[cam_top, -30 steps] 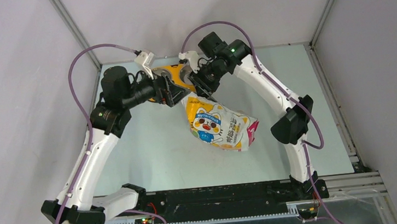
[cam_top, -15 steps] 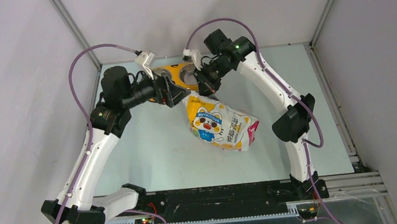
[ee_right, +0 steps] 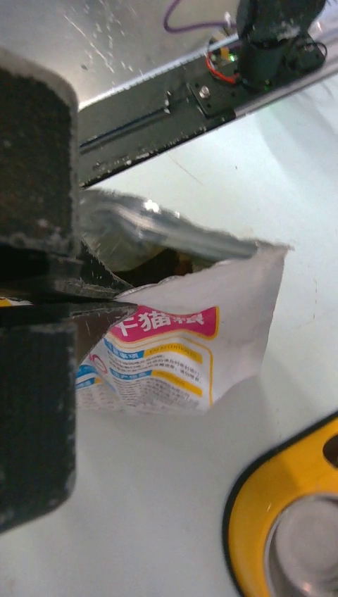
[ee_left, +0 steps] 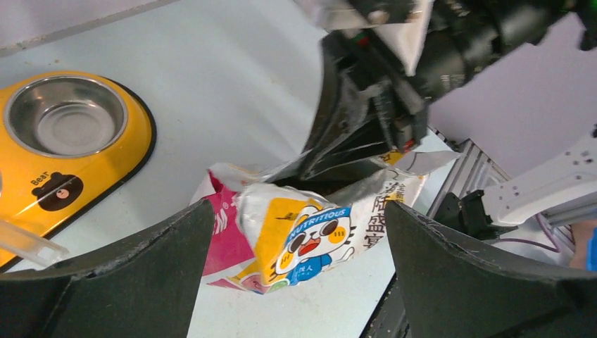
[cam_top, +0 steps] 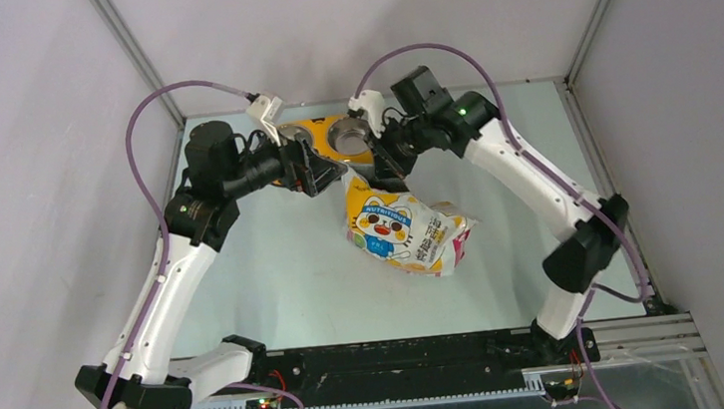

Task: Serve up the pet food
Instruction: Open the pet food bag at the center of the board.

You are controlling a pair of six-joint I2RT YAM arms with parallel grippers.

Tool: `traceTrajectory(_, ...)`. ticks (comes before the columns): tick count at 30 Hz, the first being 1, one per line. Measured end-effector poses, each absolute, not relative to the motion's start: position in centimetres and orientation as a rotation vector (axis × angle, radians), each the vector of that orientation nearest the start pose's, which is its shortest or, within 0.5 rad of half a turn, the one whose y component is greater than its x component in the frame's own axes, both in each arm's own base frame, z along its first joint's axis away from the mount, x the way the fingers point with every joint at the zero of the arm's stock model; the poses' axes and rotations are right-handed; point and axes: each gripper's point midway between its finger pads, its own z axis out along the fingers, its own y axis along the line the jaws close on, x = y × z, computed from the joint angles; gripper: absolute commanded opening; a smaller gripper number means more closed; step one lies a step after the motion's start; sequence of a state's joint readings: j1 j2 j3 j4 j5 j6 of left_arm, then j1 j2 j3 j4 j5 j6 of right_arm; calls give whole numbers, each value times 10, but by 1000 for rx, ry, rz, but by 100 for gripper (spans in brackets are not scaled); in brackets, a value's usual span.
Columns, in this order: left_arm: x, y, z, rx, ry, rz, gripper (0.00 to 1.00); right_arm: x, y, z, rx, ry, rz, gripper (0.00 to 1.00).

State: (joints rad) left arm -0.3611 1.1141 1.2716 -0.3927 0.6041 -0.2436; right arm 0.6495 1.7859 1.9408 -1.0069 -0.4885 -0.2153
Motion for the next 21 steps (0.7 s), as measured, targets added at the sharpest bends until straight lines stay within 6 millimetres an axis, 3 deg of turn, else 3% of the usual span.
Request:
traceTrajectory(5, 283, -211, 354, 518, 1806, -905, 98, 301, 309, 273, -1140, 2083, 671, 0)
traceTrajectory(12, 298, -202, 346, 474, 1832, -846, 98, 309, 310, 271, -1091, 2095, 649, 0)
traceTrajectory(18, 299, -202, 346, 473, 1831, -844, 98, 319, 319, 272, -1076, 2097, 662, 29)
traceTrajectory(21, 299, -202, 347, 473, 1826, -844, 98, 328, 328, 280, -1072, 2069, 664, 37)
